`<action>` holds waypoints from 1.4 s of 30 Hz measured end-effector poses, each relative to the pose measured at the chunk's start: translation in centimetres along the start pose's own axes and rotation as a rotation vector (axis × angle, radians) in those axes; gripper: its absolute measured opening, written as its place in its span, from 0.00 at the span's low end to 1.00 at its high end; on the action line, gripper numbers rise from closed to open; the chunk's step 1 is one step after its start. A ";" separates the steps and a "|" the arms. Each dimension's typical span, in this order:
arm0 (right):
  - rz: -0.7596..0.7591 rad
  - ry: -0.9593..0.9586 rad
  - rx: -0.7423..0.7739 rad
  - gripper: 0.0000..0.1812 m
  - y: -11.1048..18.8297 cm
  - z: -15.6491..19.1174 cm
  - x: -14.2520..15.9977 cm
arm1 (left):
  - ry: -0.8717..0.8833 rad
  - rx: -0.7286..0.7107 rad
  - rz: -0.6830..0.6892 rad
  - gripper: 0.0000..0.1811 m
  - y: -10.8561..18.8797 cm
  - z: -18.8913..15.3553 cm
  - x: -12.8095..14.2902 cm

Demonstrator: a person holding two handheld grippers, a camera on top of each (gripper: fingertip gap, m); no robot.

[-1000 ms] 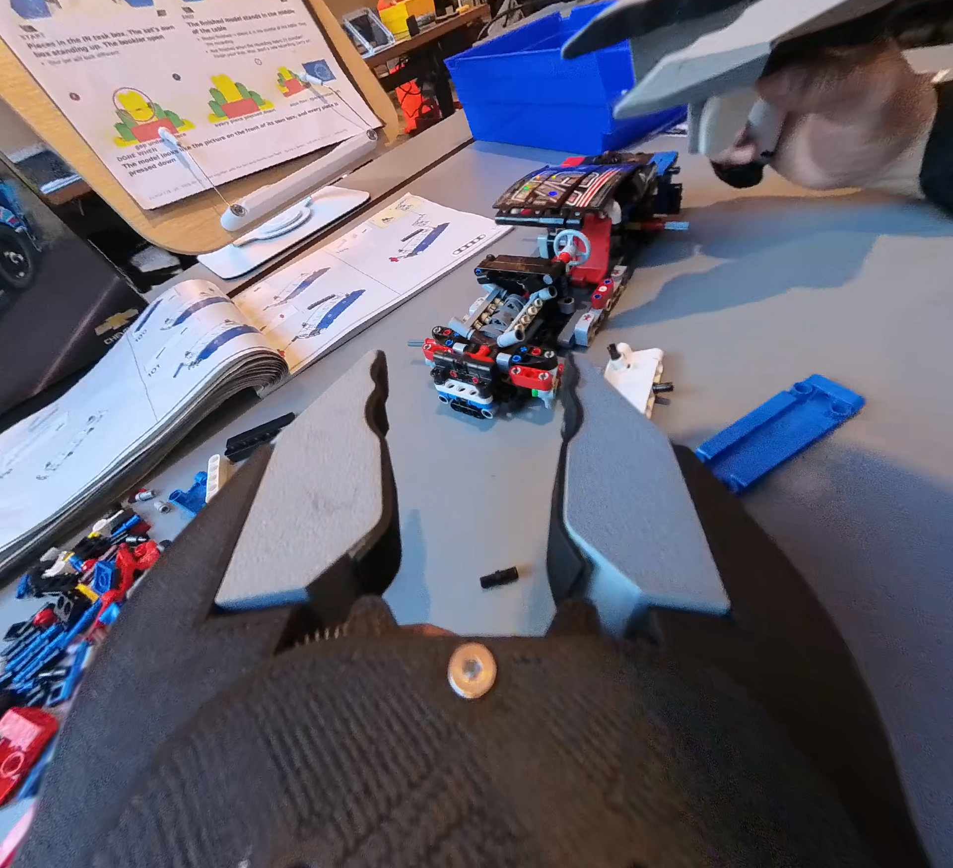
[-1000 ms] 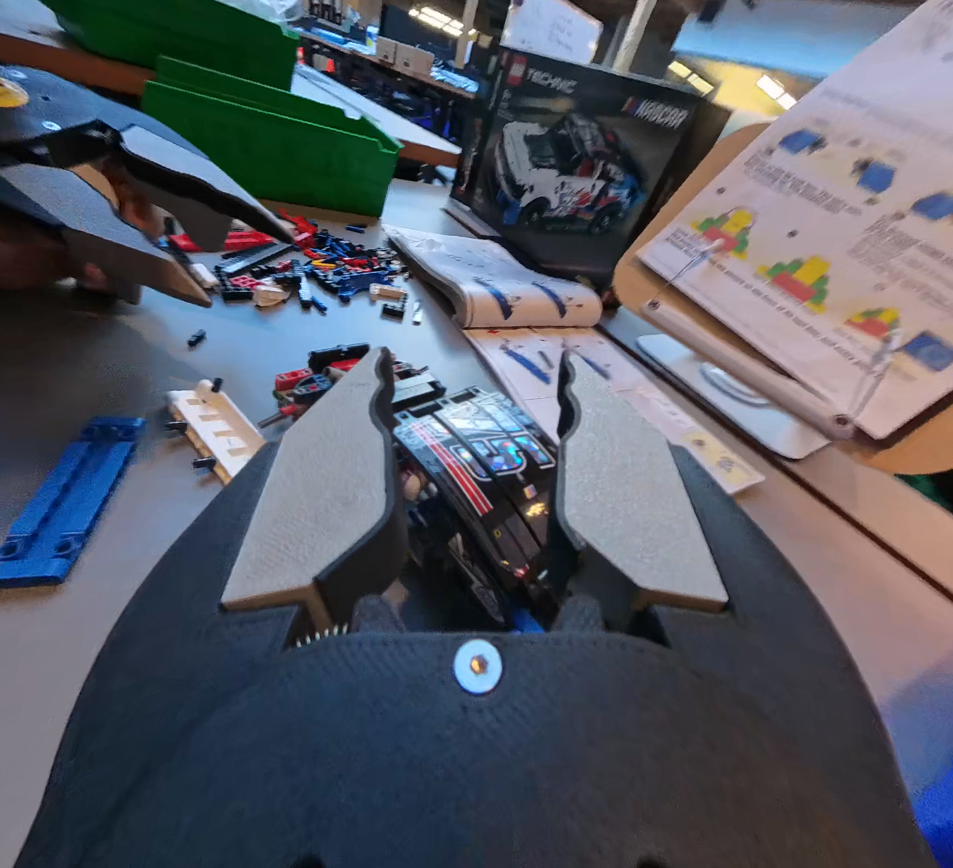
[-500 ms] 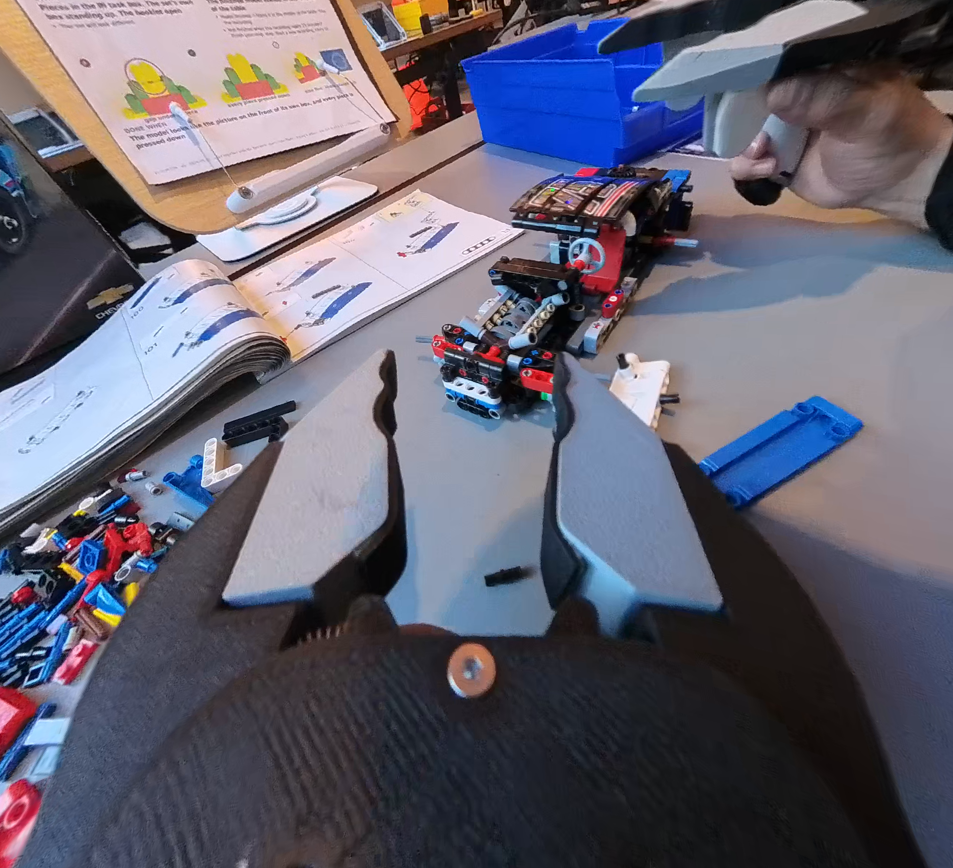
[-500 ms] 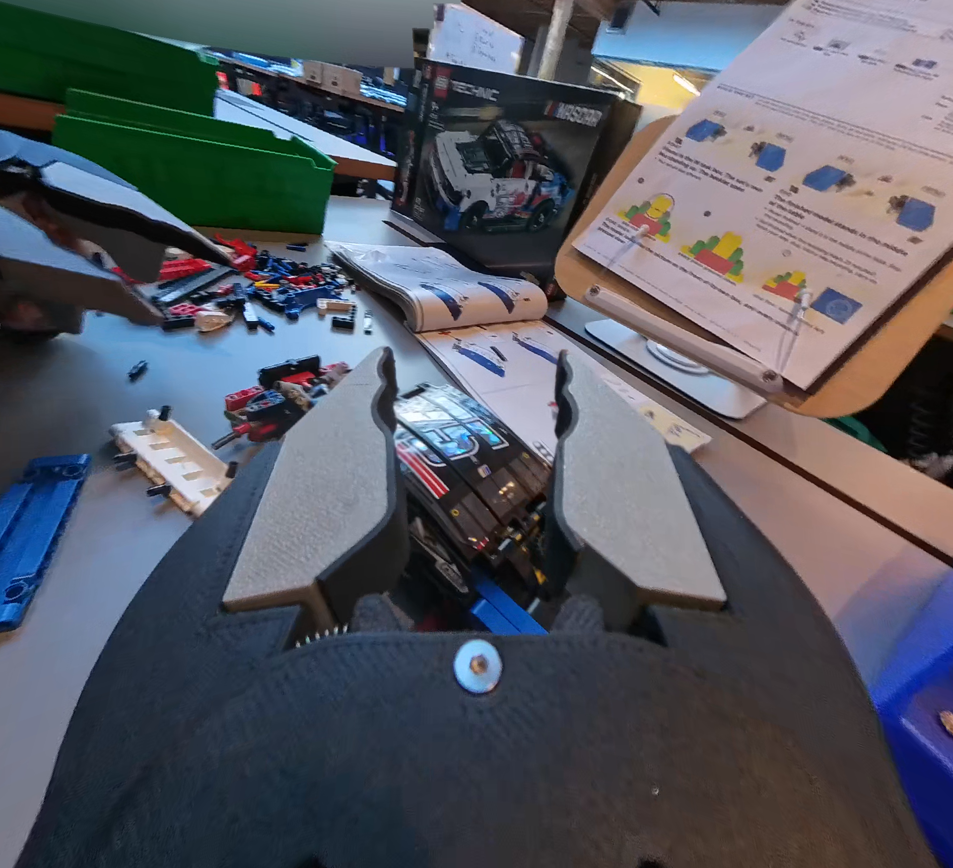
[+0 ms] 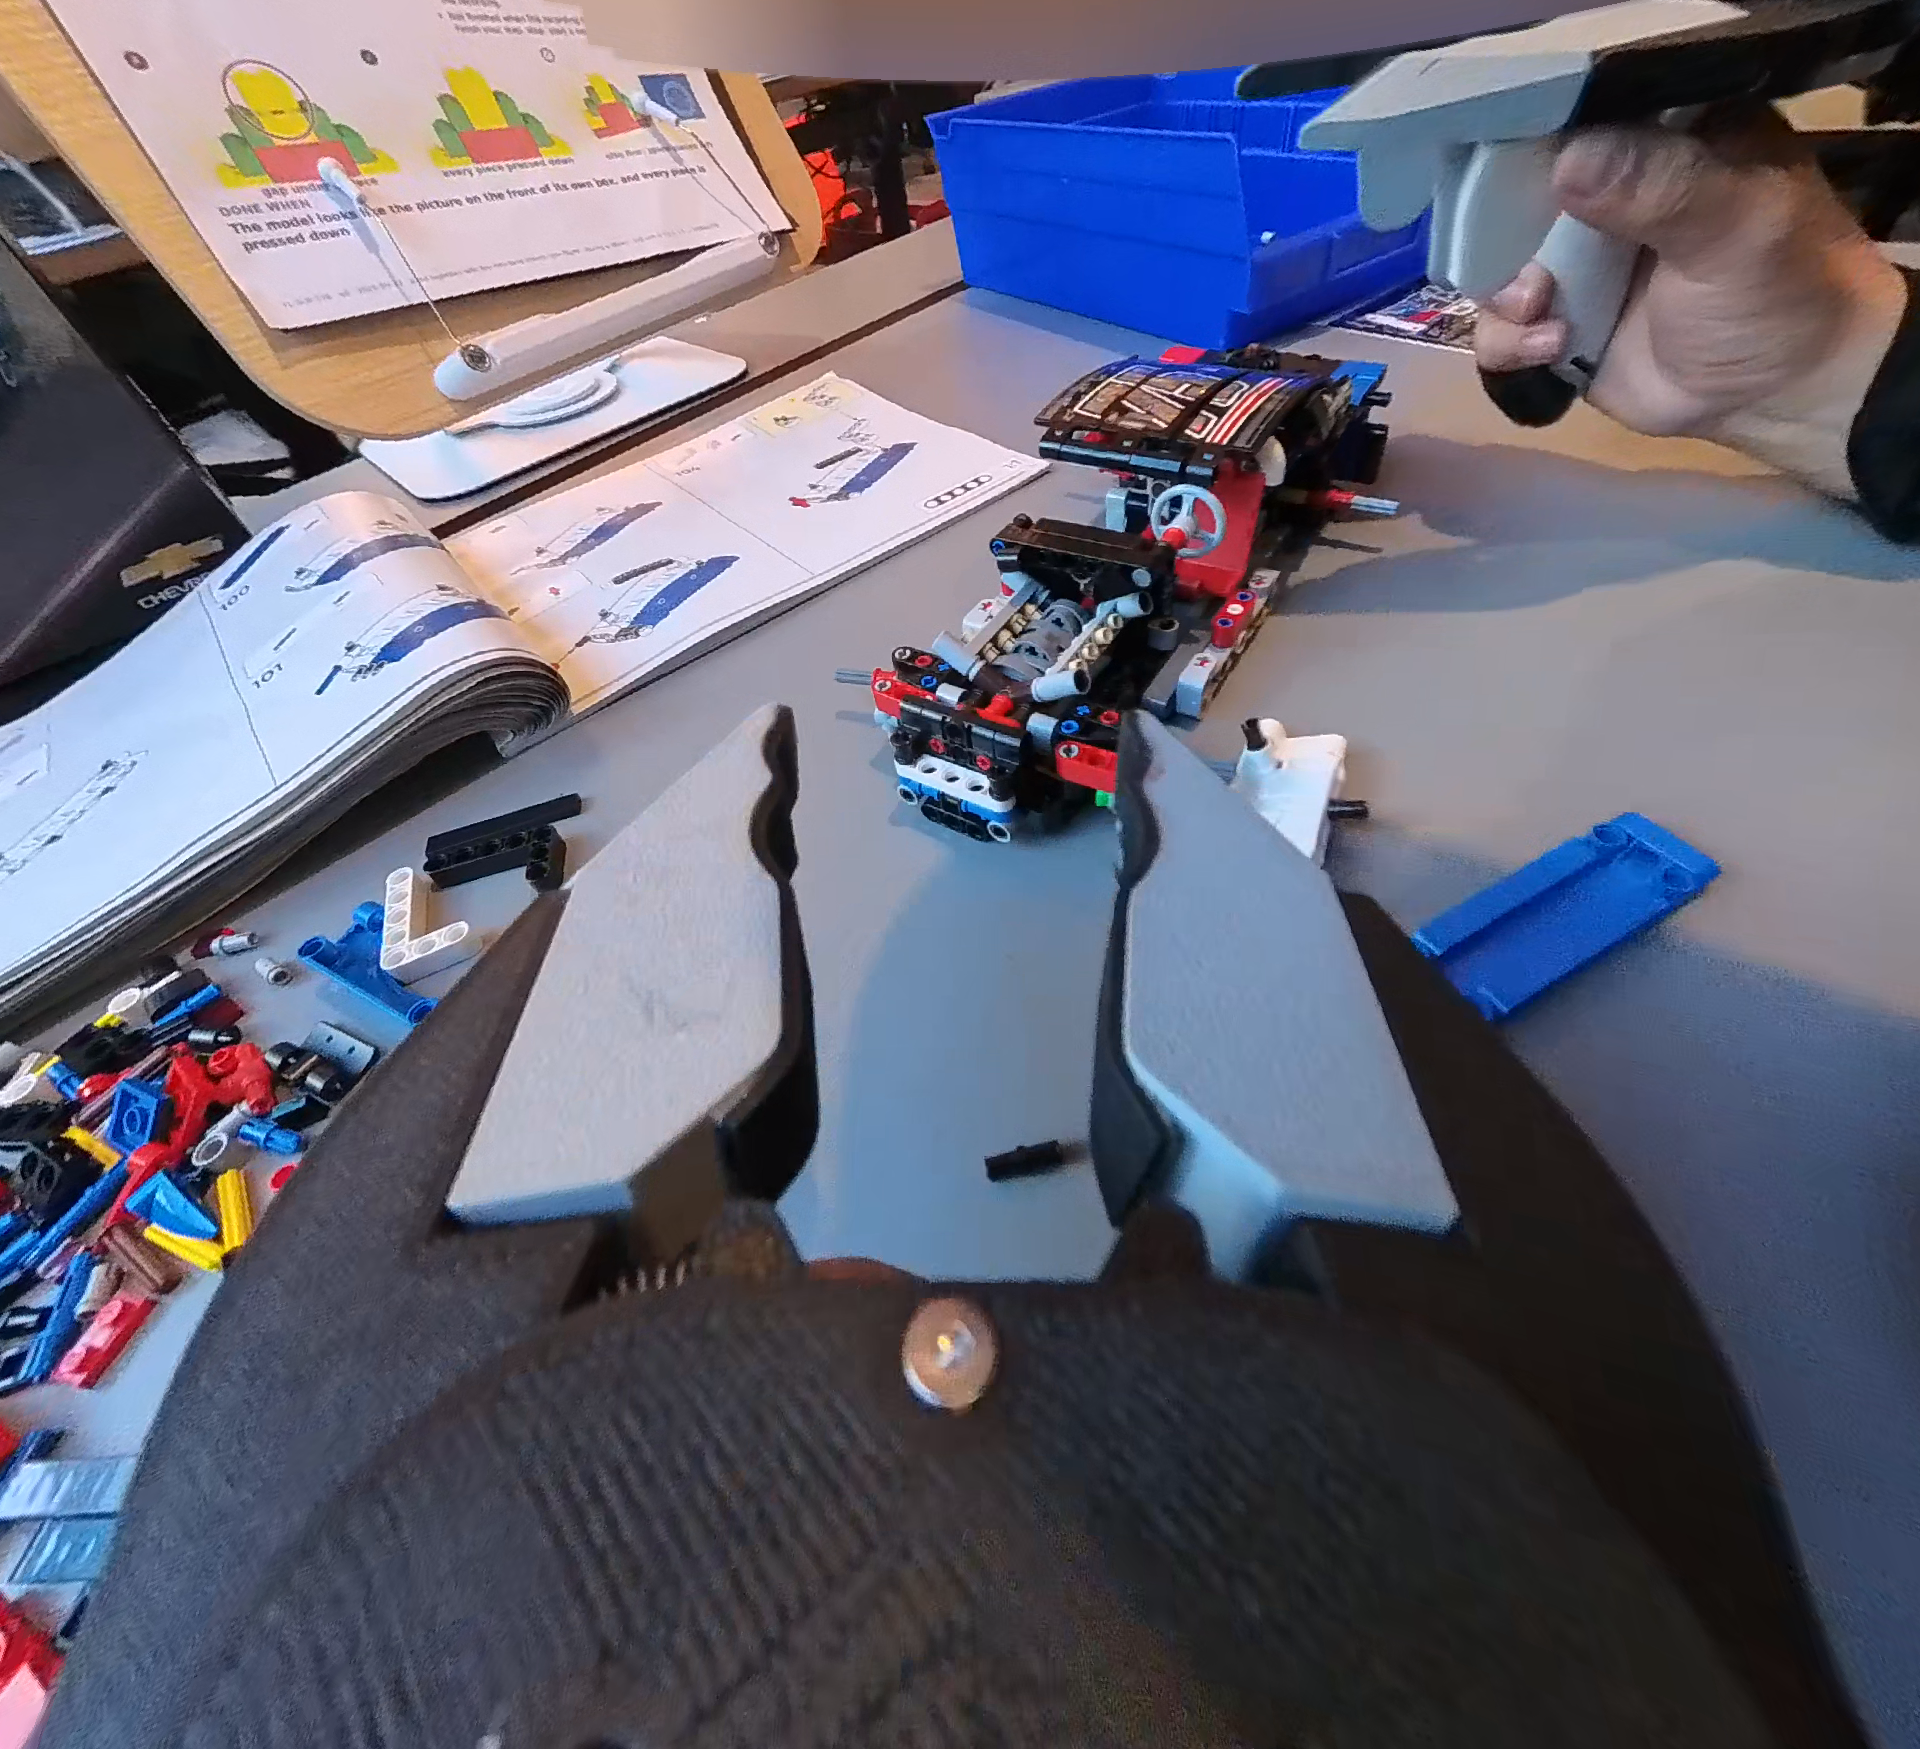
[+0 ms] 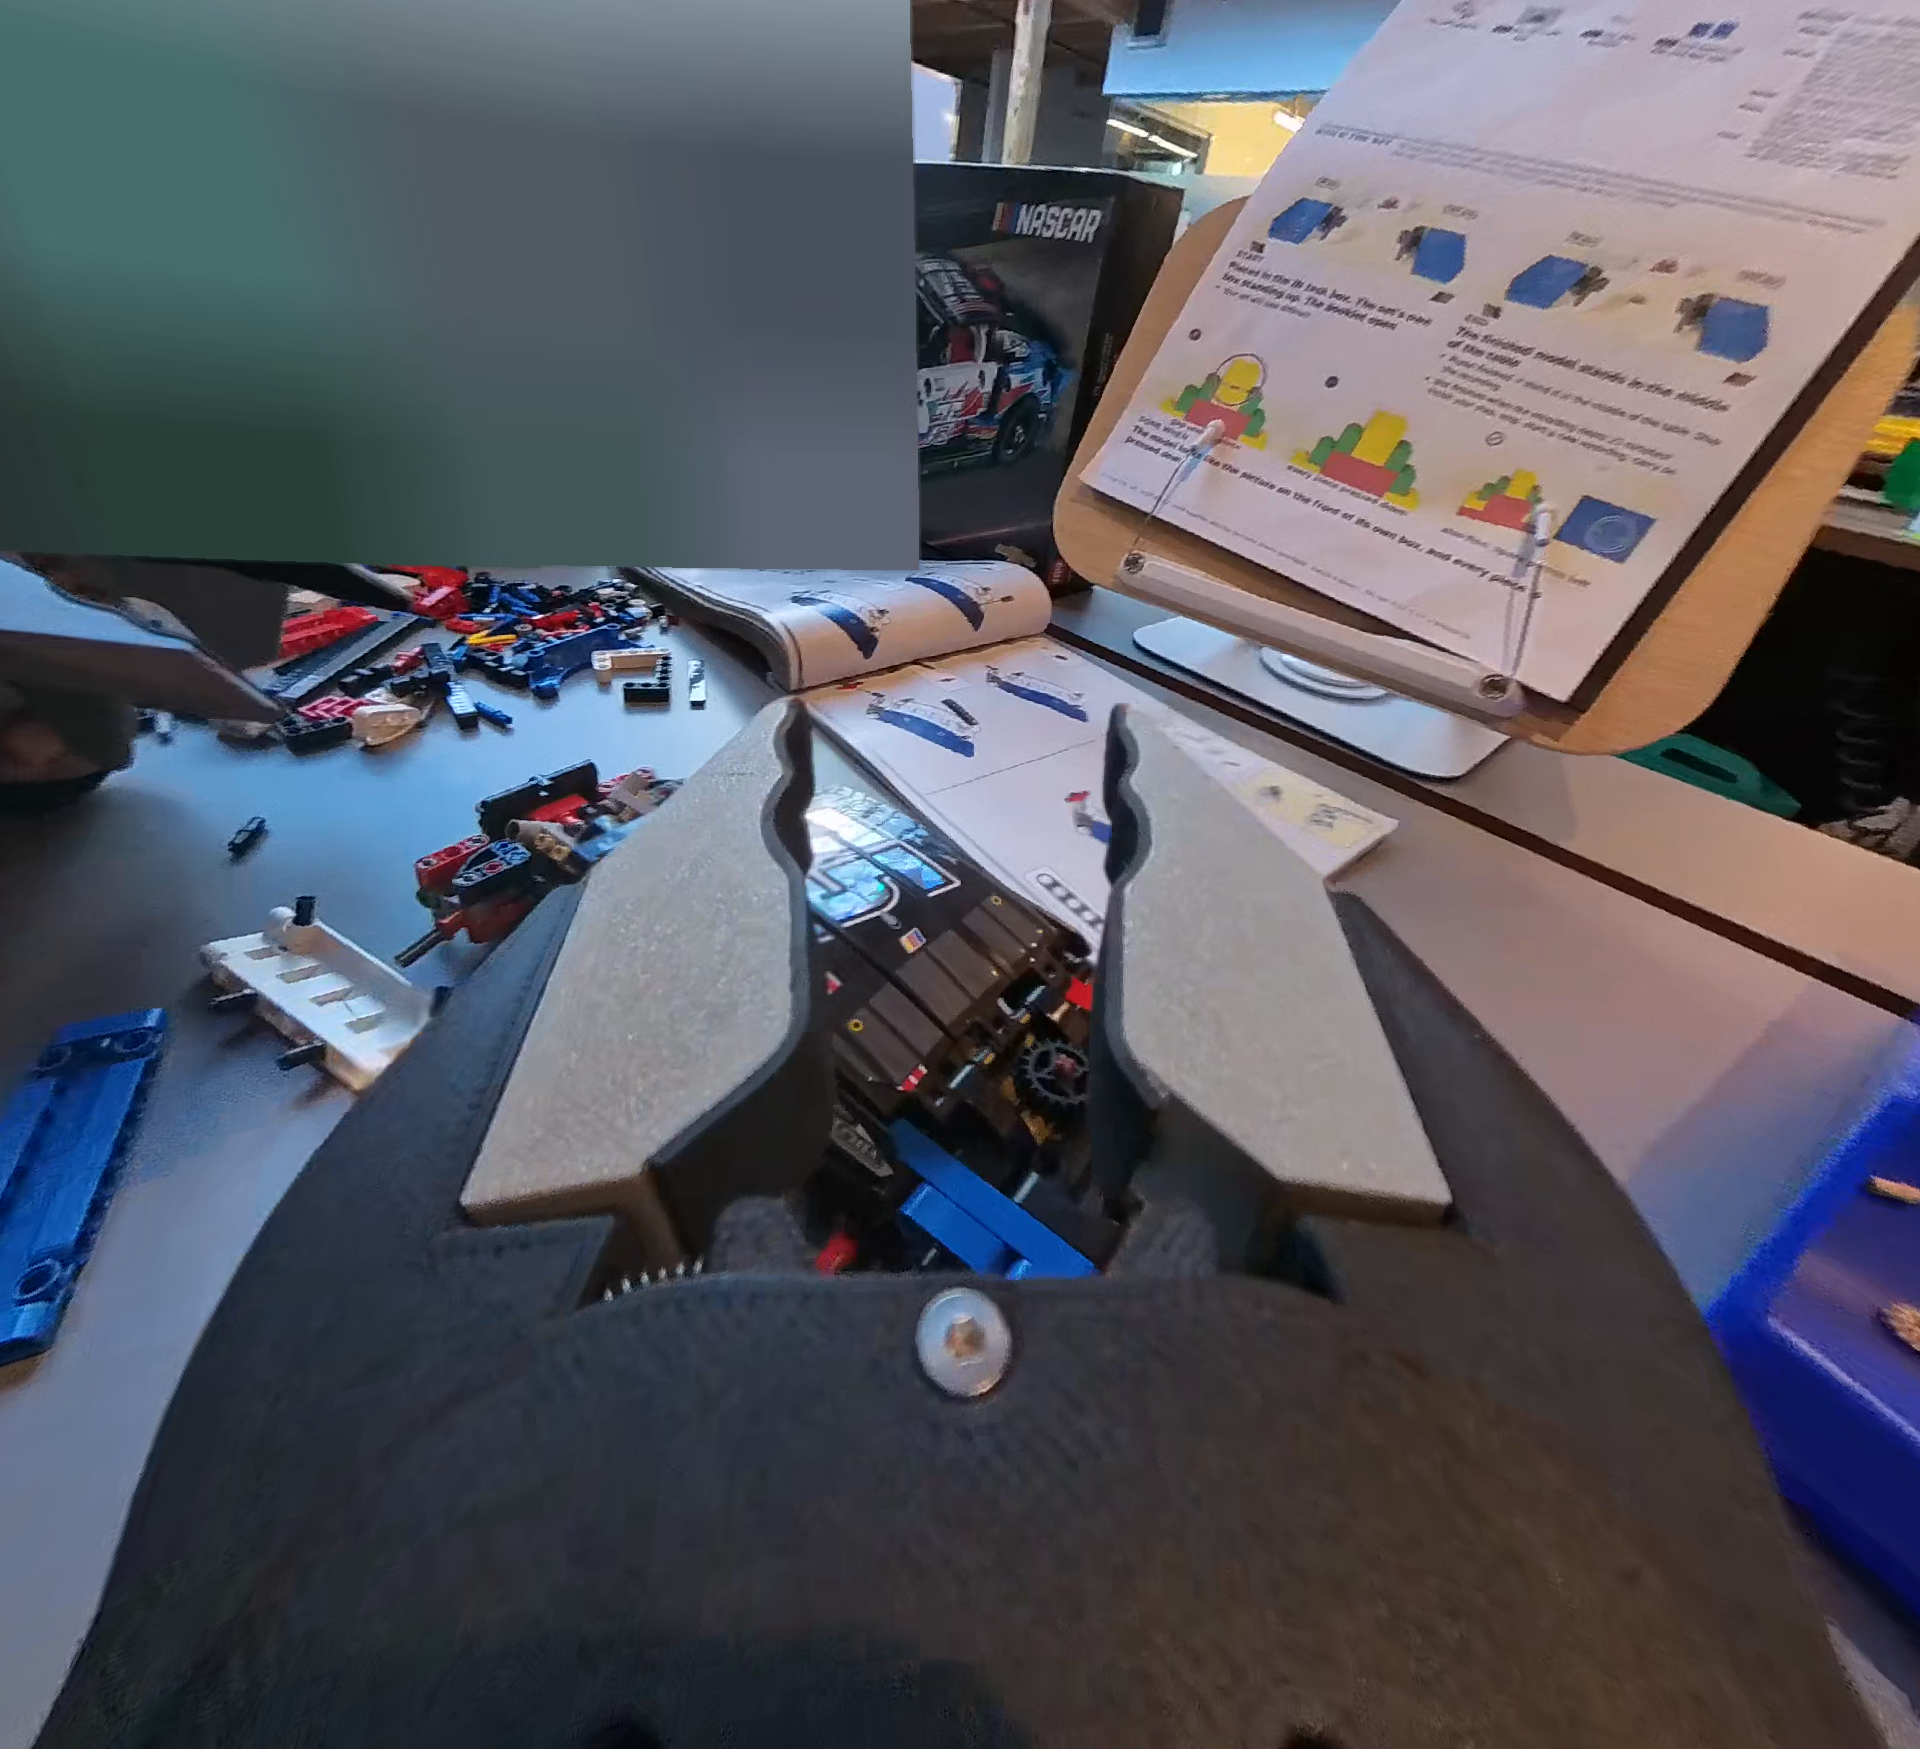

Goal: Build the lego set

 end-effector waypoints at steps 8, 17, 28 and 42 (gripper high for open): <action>0.016 0.043 -0.218 0.26 -0.1 3.4 -1.0 | -0.060 0.038 0.009 0.31 0.2 -1.0 0.2; 0.017 0.129 -0.204 0.23 2.3 6.2 0.2 | -0.242 0.024 0.095 0.28 1.9 -2.7 1.8; -0.007 0.034 -0.254 0.21 2.5 5.3 0.2 | -0.150 0.039 0.121 0.28 1.4 -1.8 1.7; -0.016 0.074 -0.297 0.20 2.6 6.2 -0.1 | -0.107 0.030 0.142 0.29 1.1 -1.2 1.7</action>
Point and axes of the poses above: each gripper's, where its closed fingertips meet, y back along the fingers, x out of its underside, z = x × y across the jaws, the point moved 6 cm from there along y, back along the fingers, and after that the axes turned 11 degrees about y, right-handed, at the moved point
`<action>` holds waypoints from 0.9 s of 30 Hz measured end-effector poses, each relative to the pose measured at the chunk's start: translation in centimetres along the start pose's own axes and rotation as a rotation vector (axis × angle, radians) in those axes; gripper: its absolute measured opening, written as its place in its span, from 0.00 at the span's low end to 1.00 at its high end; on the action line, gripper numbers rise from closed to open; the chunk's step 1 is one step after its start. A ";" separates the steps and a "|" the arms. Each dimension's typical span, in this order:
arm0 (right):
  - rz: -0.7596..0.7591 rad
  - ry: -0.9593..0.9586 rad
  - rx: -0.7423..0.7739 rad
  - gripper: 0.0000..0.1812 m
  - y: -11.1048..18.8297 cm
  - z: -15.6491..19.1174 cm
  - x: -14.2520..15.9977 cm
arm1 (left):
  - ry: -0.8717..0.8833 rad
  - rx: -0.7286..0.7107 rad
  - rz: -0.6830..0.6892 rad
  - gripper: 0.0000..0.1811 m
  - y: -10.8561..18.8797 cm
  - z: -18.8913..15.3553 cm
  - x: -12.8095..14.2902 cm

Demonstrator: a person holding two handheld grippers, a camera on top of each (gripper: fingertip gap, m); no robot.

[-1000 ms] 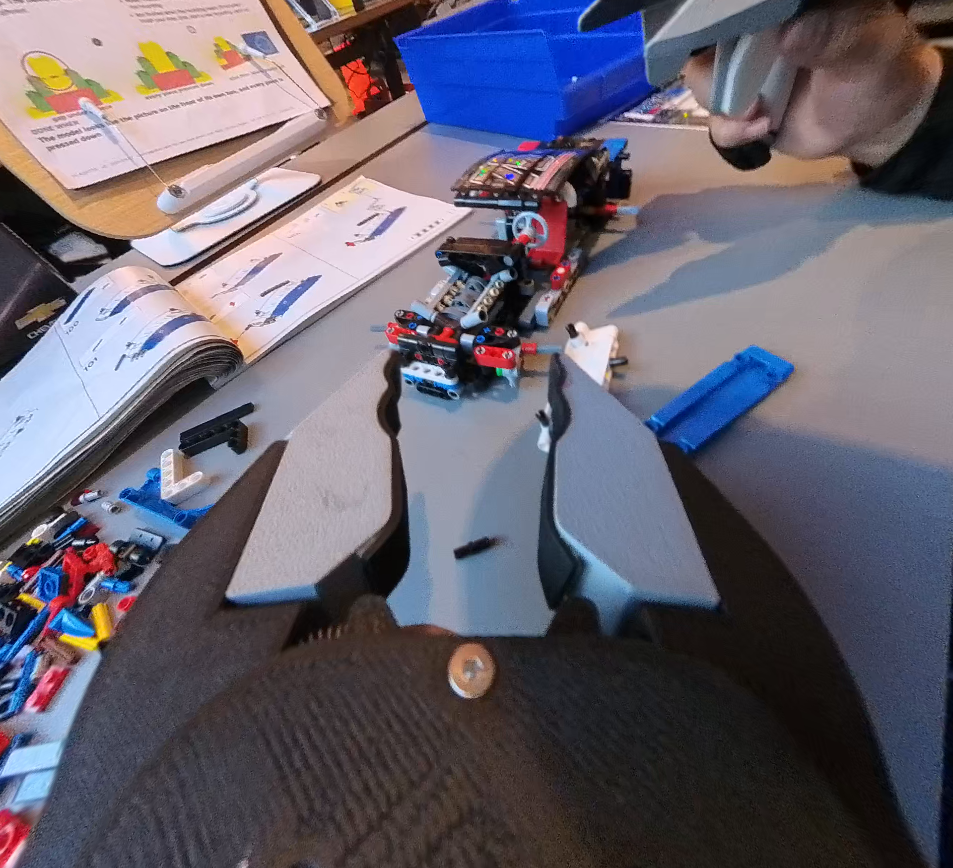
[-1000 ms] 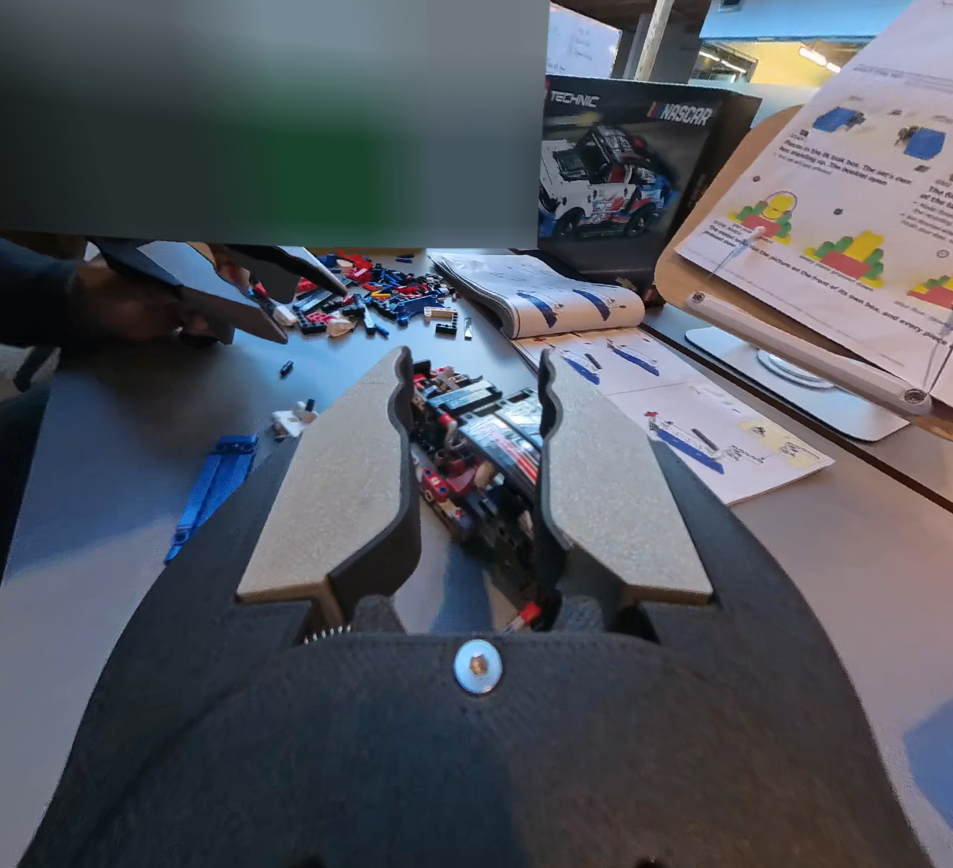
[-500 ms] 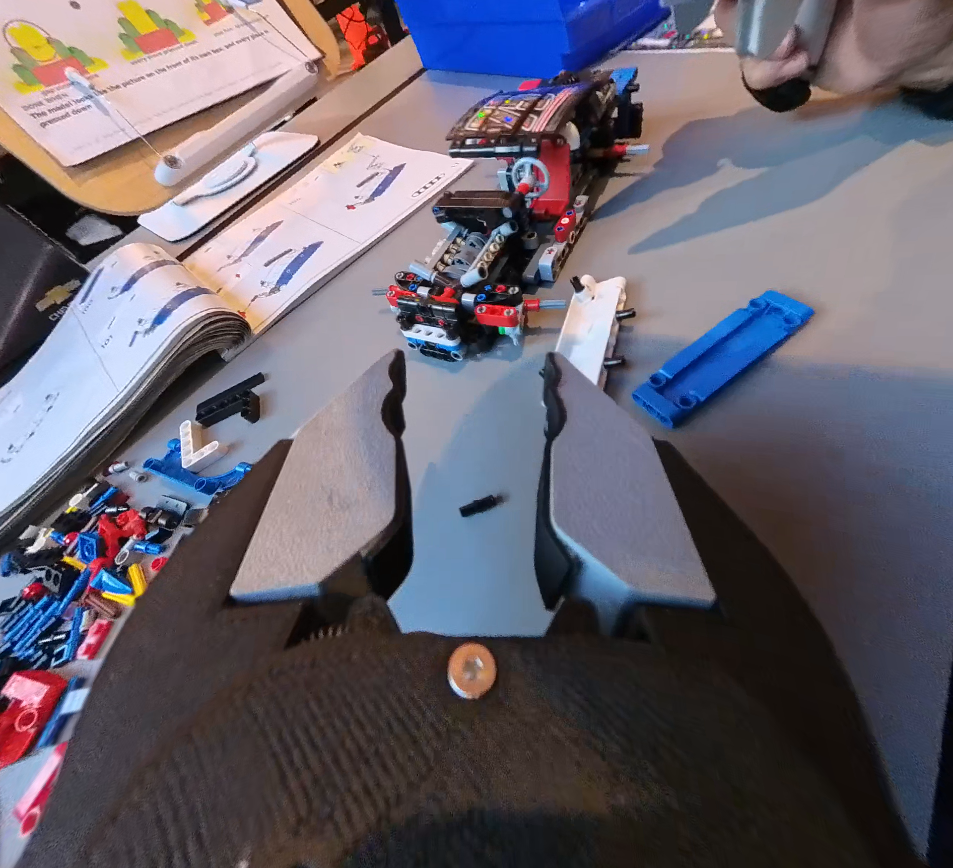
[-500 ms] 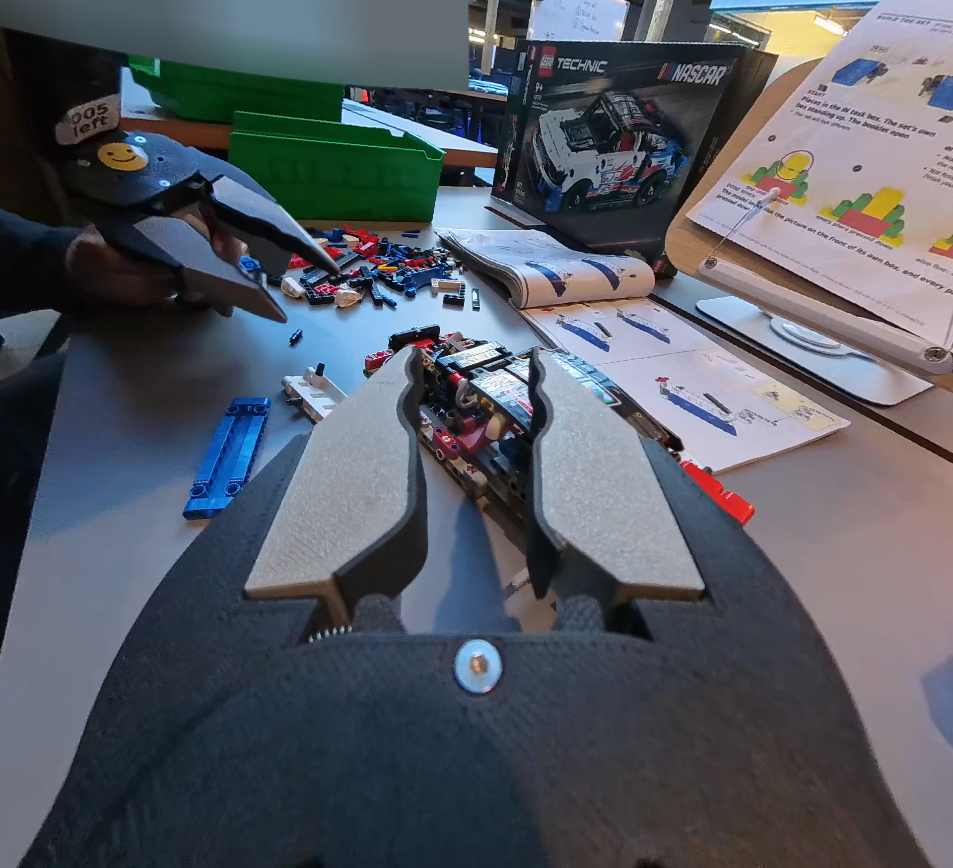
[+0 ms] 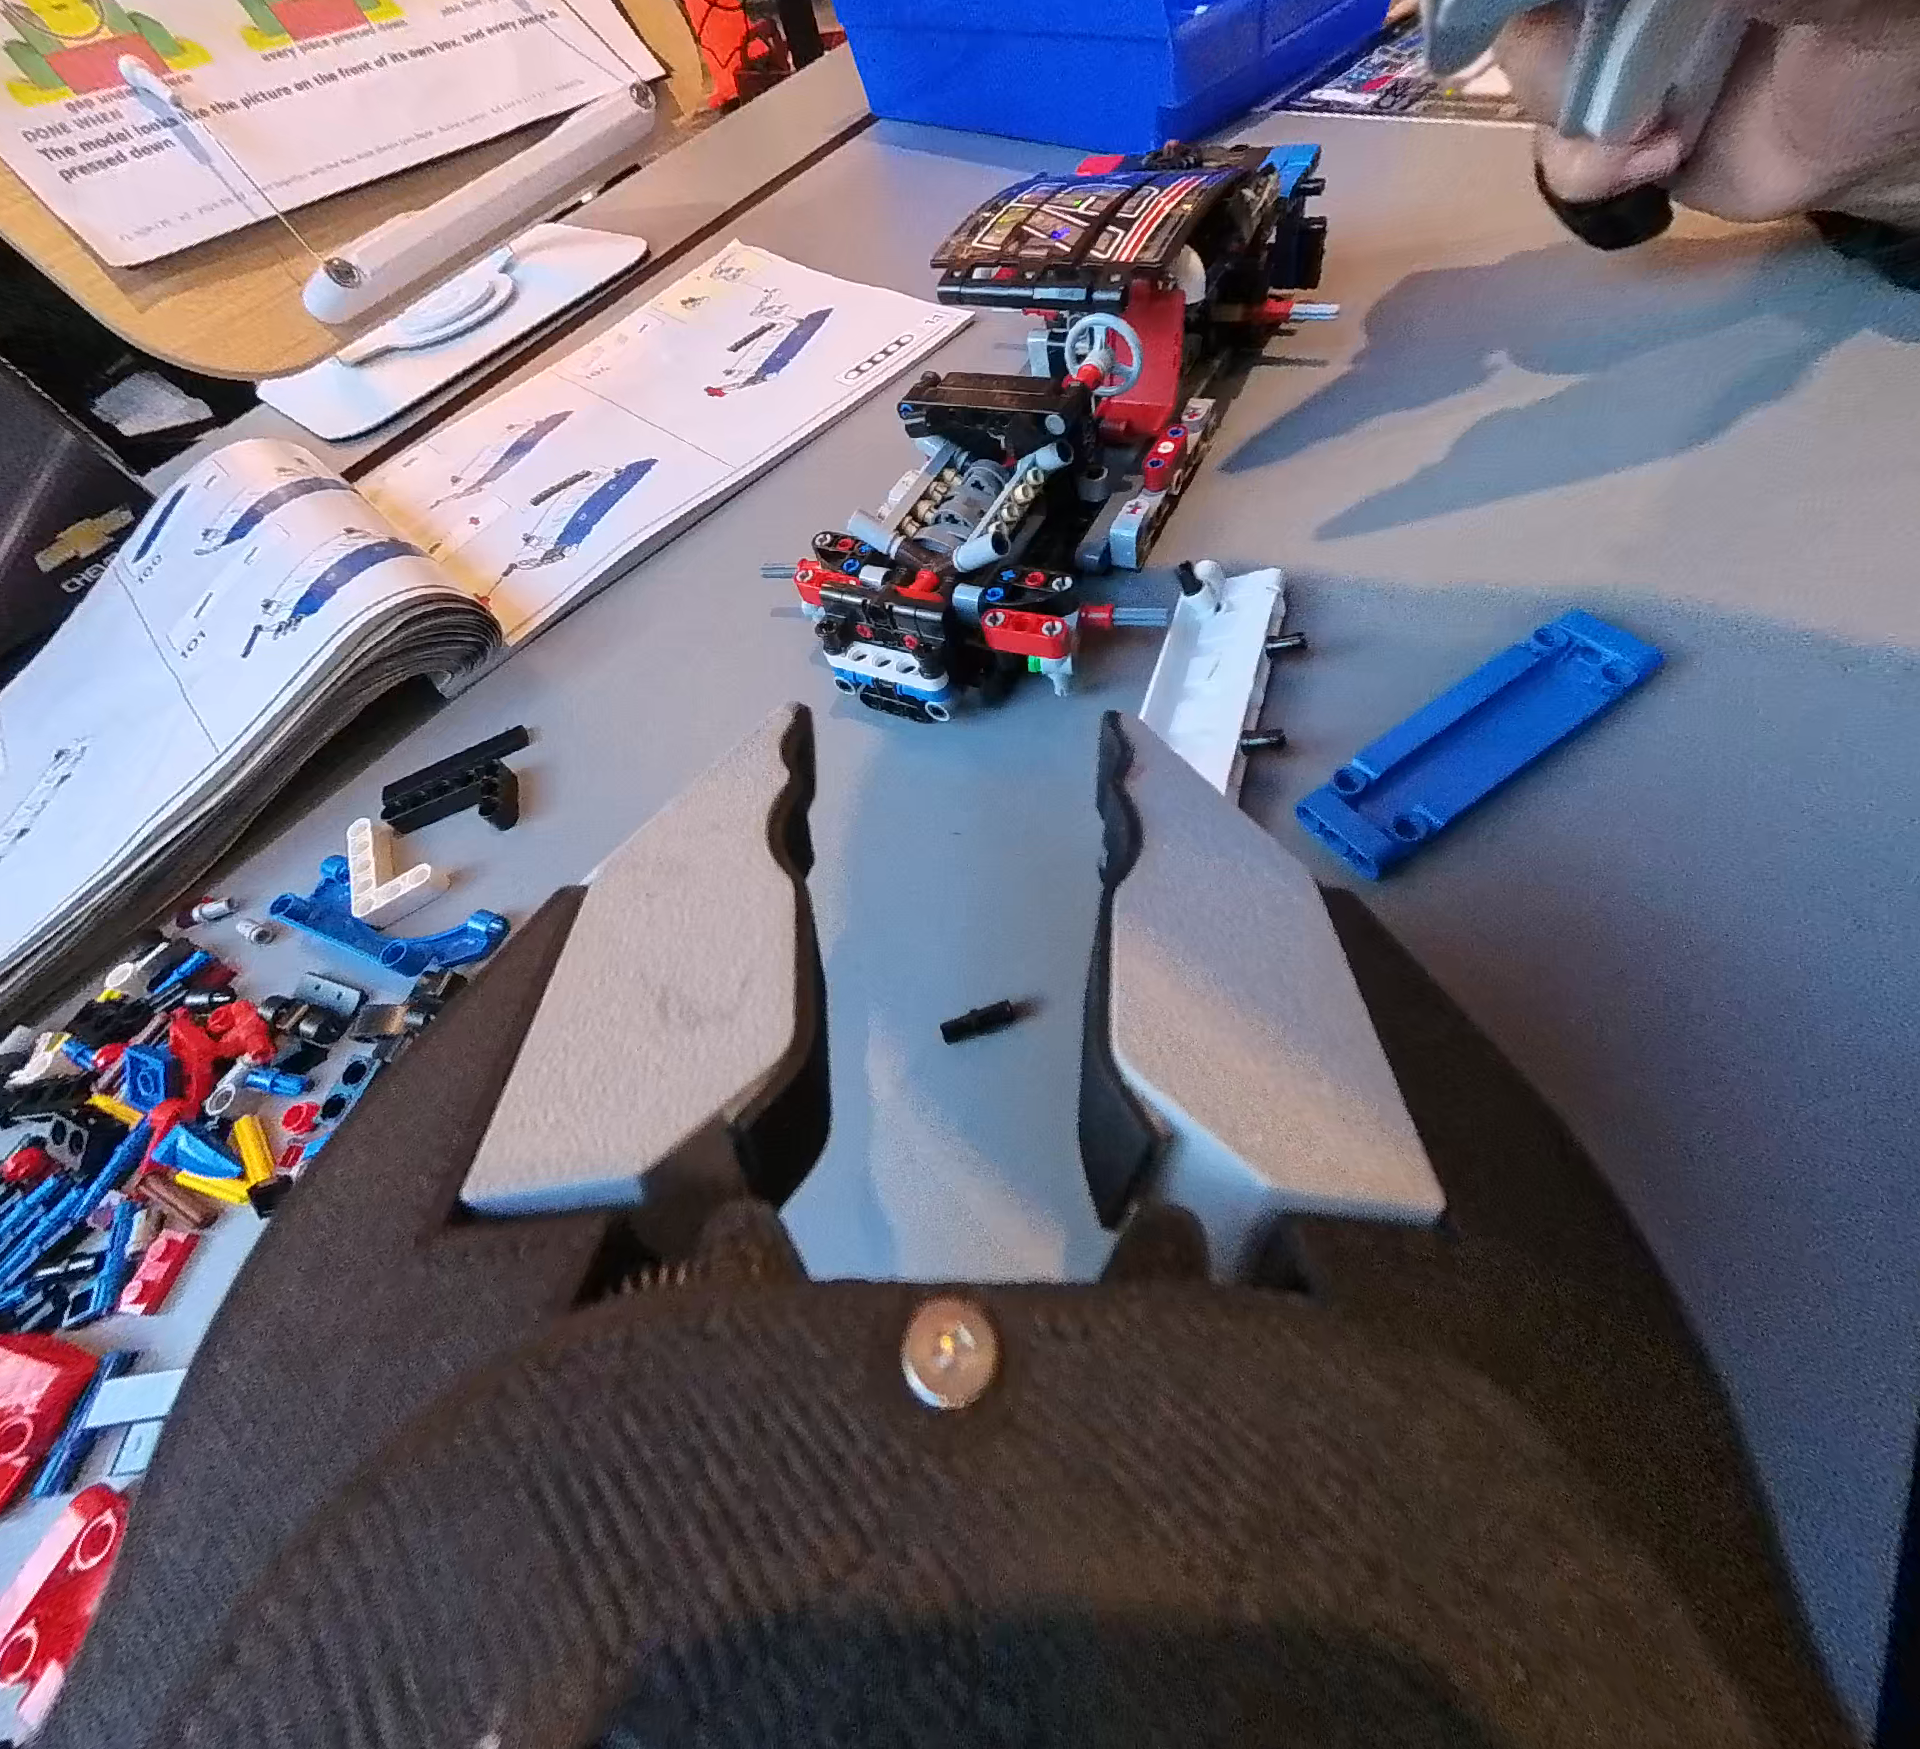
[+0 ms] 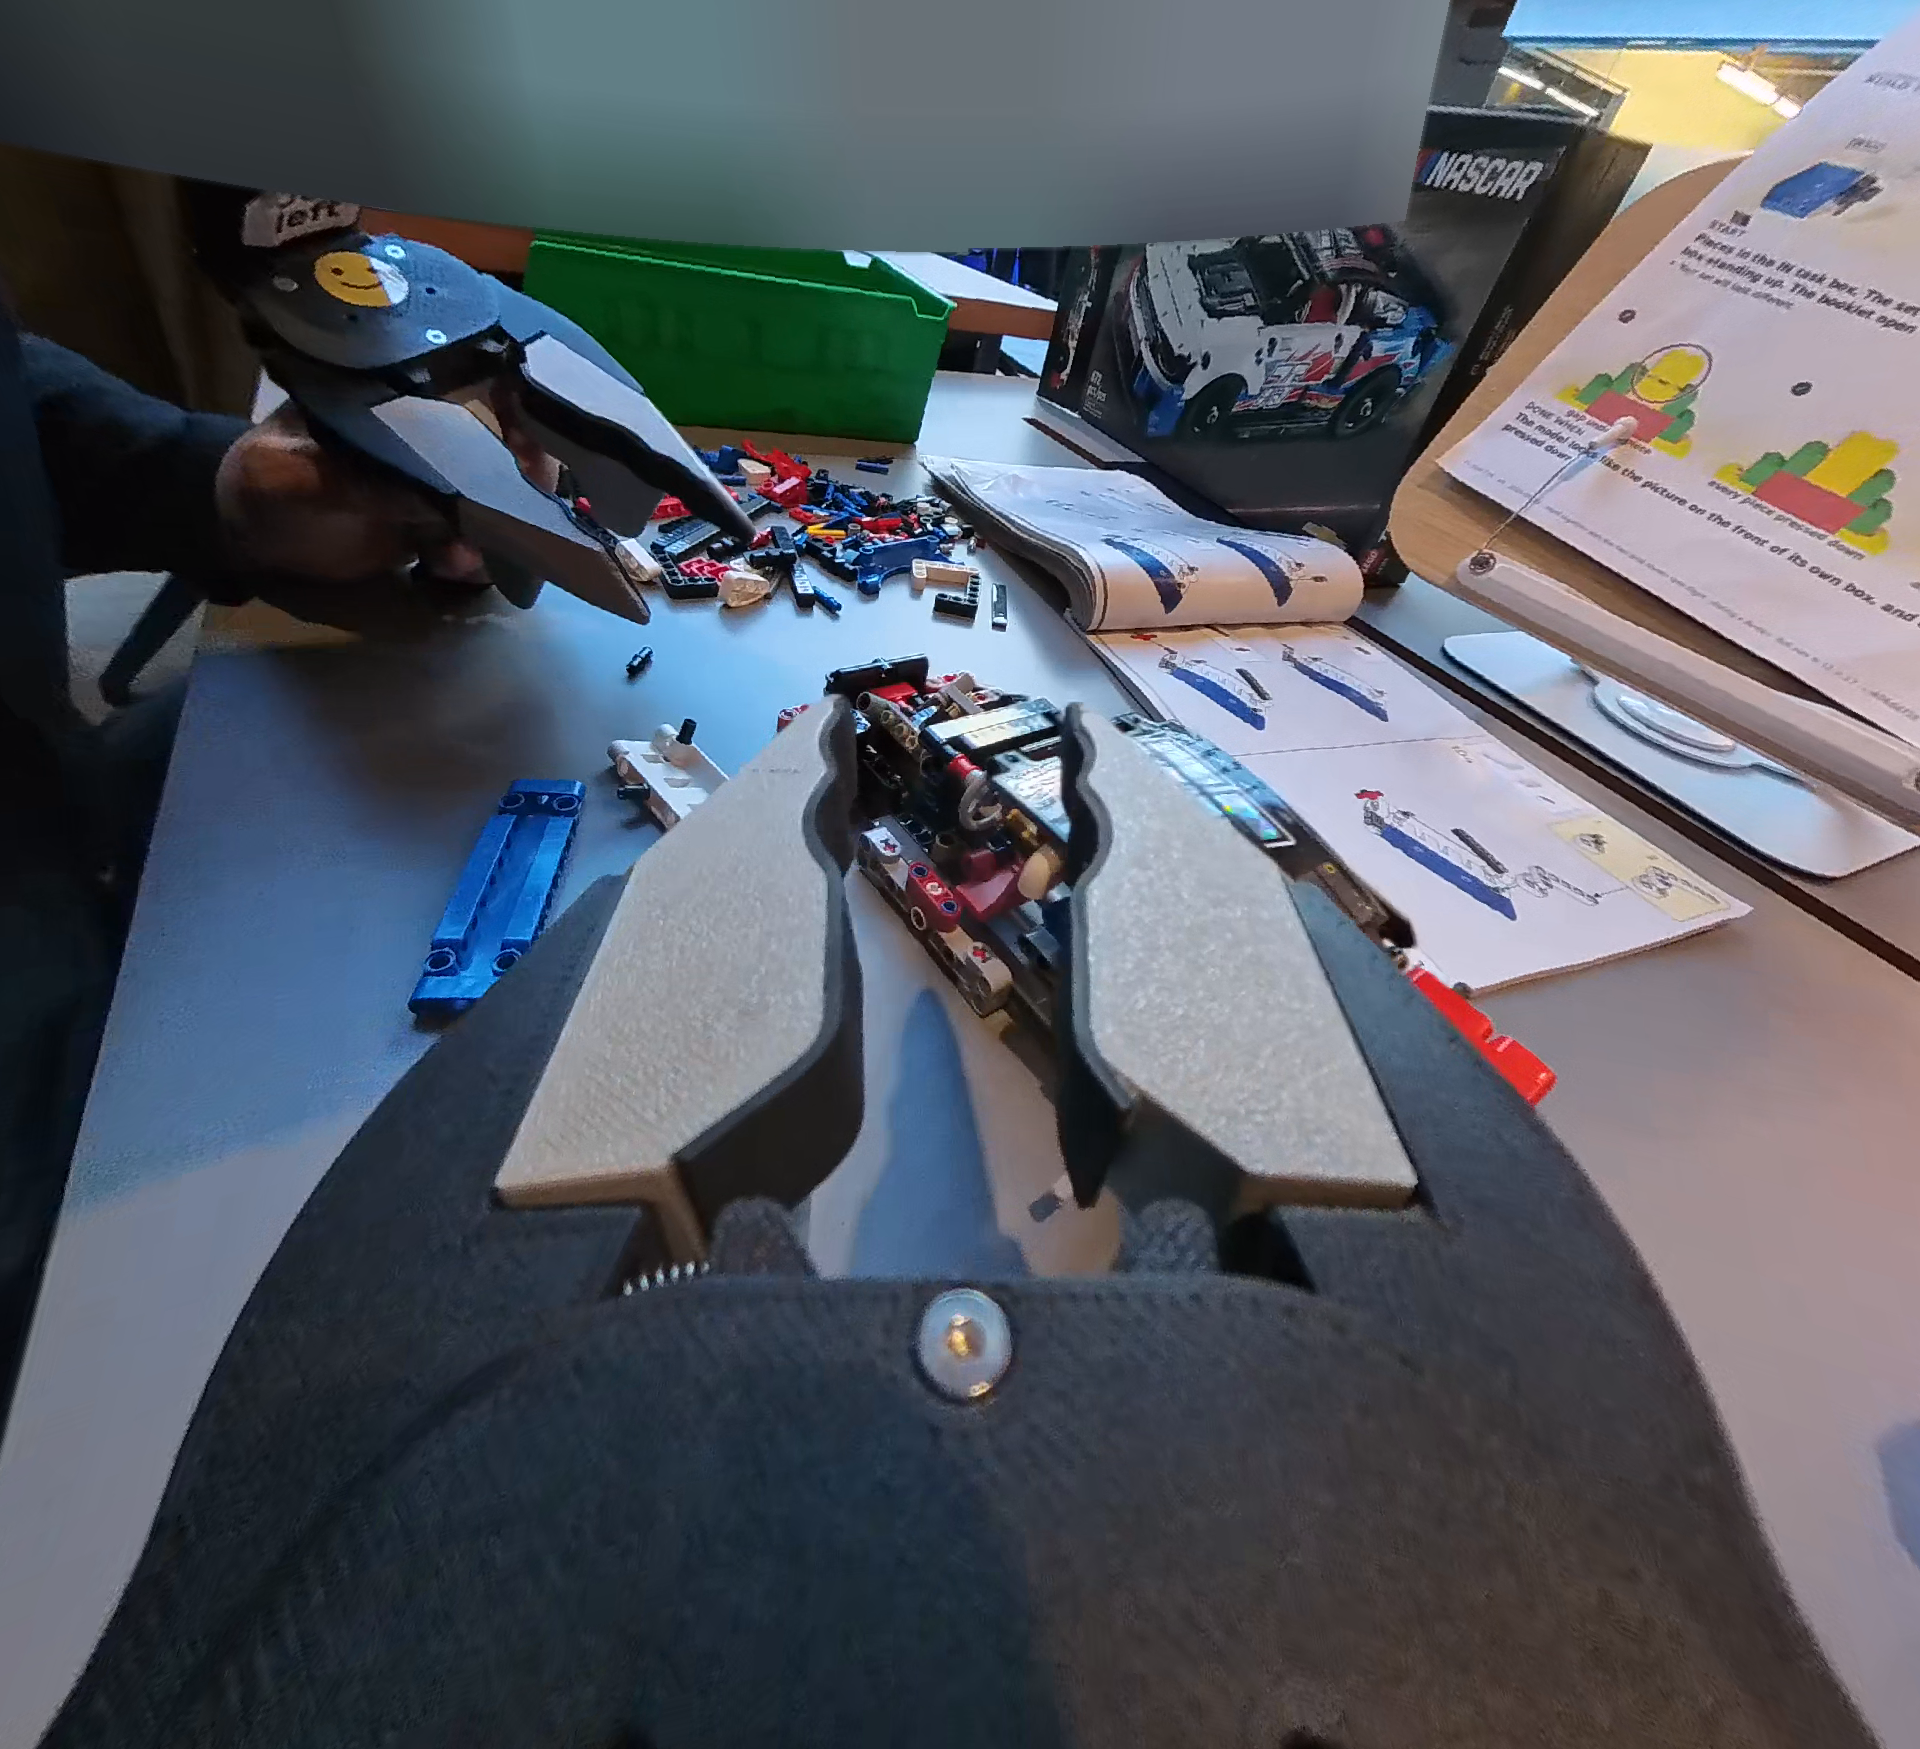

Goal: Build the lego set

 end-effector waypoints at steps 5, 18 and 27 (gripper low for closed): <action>-0.027 0.019 0.015 0.20 0.4 0.0 -0.6 | 0.002 -0.008 0.001 0.30 0.0 0.1 0.0; -0.019 0.043 0.004 0.19 0.4 0.5 -0.7 | 0.003 -0.012 0.010 0.29 -0.1 0.1 0.1; 0.000 0.020 -0.012 0.18 0.1 0.3 -0.2 | 0.026 -0.006 0.000 0.29 0.0 0.4 0.0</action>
Point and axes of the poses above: each gripper's, where its closed fingertips meet, y back along the fingers, x out of its underside, z = x × y across the jaws, the point moved 6 cm from there along y, back along the fingers, and after that the axes turned 11 degrees about y, right-handed, at the moved point
